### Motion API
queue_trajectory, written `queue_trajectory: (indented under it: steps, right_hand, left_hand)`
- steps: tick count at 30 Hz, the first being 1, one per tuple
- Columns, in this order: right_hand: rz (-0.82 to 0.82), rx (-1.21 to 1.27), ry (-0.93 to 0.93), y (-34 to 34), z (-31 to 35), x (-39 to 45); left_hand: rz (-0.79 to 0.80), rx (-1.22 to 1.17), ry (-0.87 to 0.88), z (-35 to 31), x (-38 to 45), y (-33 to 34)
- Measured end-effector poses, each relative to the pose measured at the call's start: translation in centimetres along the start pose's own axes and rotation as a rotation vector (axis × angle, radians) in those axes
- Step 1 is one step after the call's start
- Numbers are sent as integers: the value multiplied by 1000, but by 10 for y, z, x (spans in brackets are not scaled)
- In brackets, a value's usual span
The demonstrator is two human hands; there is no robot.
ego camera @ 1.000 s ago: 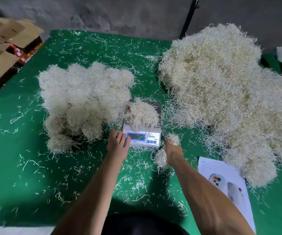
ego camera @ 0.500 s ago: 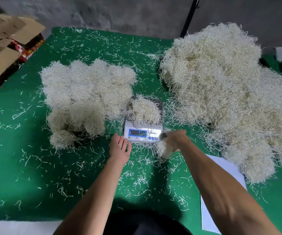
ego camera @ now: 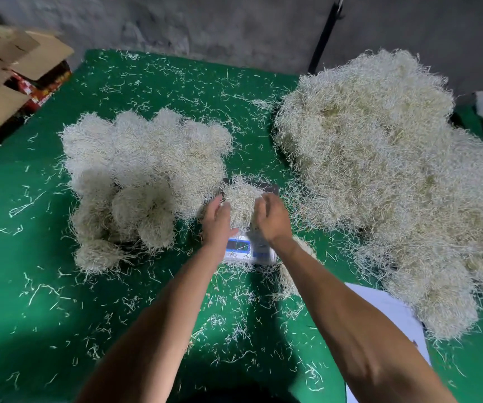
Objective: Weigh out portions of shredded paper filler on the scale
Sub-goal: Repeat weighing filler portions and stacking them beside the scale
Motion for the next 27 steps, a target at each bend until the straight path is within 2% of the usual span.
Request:
queue_trajectory:
  steps: [3,6,10,13,16,18,23,27]
  right_hand:
    - [-5,64,33,10,7,11]
    - [-32,170,96,16,13,27]
    - [-62,453,132,14,13,44]
    - [-83,520,128,7,11,54]
    - [-73,388,185,-3,11,63]
    - [-35,389,201,-9,7,67]
    - [-70,474,473,-29,-13,70]
    - [-4,518,631,-36,-25,68]
  left_hand:
    - [107,222,24,-20,27,22]
    - [174,295,-75,-27,47,35]
    - [84,357,-106,-20,61,41]
    - [-15,239,-152,-16,70,46]
    - [47,296,-125,-18,66,54]
    - [75,303,-164,-19,56,58]
    - [149,201,-368,-15,34,66]
    - [182,144,-391,-13,10,74]
Point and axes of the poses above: each hand's wrist, its own x-axis towards the middle knuckle, its own y-axis out of the palm, z = x × y, the point moved 1 cm from there along x, towards the middle knuckle, and after that the axes turned 9 degrees about -x, right-handed, at the moved point
